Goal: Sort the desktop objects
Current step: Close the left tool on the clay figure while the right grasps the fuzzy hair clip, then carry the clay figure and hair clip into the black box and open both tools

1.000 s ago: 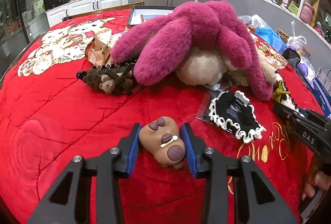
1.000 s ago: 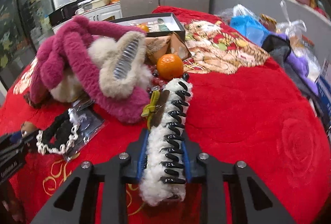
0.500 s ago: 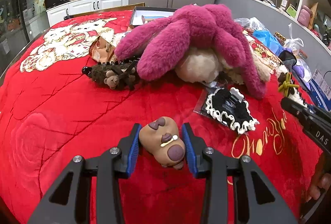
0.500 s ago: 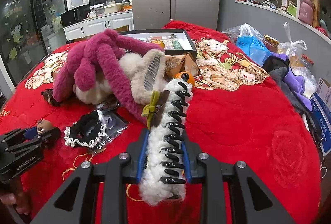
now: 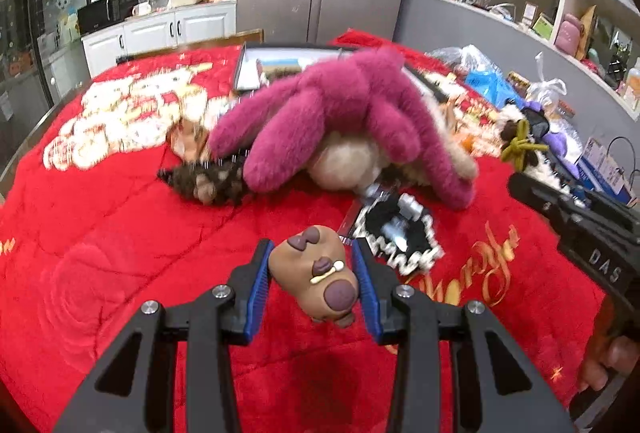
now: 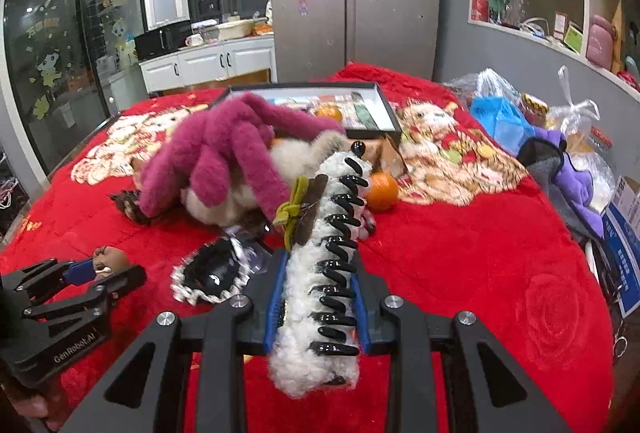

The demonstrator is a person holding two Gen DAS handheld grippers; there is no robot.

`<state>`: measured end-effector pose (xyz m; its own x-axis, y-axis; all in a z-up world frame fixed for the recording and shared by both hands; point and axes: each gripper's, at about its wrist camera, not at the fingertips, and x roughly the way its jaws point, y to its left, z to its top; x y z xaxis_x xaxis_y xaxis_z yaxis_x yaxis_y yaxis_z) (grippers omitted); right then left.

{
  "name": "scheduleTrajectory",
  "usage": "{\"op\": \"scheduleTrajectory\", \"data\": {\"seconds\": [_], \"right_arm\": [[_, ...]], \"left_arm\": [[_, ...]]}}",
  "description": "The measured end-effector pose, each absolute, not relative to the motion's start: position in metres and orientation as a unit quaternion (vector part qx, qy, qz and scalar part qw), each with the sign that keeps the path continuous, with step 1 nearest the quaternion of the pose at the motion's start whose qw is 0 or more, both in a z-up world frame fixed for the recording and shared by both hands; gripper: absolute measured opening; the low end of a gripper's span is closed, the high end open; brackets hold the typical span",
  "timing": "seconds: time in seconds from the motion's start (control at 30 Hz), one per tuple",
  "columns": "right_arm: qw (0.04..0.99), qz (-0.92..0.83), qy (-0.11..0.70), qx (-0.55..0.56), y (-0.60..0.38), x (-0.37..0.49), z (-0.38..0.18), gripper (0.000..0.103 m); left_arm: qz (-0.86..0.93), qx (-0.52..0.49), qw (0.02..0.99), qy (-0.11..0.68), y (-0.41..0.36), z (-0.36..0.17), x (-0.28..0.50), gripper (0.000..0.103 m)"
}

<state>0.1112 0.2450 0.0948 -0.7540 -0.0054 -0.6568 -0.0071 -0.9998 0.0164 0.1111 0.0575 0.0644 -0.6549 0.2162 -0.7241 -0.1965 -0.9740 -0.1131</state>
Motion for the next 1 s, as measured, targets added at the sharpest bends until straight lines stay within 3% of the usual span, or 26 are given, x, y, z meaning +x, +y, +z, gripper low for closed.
{"op": "scheduleTrajectory", "data": {"seconds": [0.47,1.0], "right_arm": [[-0.010,0.950,0.004,-0.312,0.233,0.114,0.150,0.029],[-0.012,0.956,0.001,-0.292,0.239,0.072,0.188,0.029]], "left_arm": [[0.933,-0.343,0.110,-0.008,0.059,0.149,0.108,0.040],[0.936,-0.327,0.133,-0.002,0.078,0.187,0.070,0.040]]}}
